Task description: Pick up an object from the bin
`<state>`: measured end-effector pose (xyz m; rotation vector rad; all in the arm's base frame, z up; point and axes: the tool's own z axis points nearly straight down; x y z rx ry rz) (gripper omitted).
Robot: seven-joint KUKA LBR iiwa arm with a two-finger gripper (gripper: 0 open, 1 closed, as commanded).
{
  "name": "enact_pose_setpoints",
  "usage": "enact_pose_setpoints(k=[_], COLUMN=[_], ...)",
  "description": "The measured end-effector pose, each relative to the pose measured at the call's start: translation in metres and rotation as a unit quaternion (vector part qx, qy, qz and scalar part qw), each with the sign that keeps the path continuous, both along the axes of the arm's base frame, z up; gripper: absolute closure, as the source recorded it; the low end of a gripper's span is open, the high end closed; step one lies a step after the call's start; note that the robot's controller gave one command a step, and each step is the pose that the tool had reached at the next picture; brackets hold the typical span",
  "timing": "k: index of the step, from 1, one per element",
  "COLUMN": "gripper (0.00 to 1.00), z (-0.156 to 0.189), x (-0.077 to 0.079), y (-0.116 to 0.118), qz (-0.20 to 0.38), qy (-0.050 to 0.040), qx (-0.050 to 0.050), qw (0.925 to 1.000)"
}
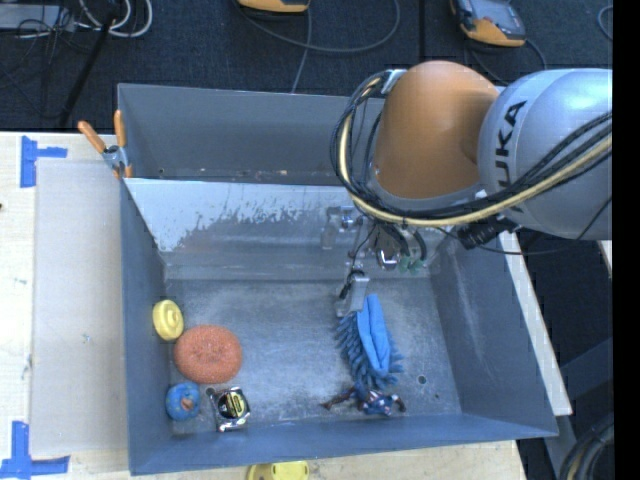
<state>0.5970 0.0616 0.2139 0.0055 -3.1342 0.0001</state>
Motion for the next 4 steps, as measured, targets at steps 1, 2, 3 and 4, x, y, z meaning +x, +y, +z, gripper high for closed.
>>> enact_pose_setpoints(k=[1, 2, 3, 4], gripper=[0.00, 0.00, 0.00, 0.00], z=[0.005, -0.073, -0.071, -0.087], x=[0.001, -0.049, -0.084, -0.104], y=[0.000, -0.026, -0.056, -0.056], qz=[-0.001, -0.027, -0.144, -0.043], qy=[-0.0037, -0.0047, 0.0001, -0.0036], qx=[0.000, 0.000, -0.001, 0.000], qw=[1.0000, 0.9996, 0.9896, 0.9991])
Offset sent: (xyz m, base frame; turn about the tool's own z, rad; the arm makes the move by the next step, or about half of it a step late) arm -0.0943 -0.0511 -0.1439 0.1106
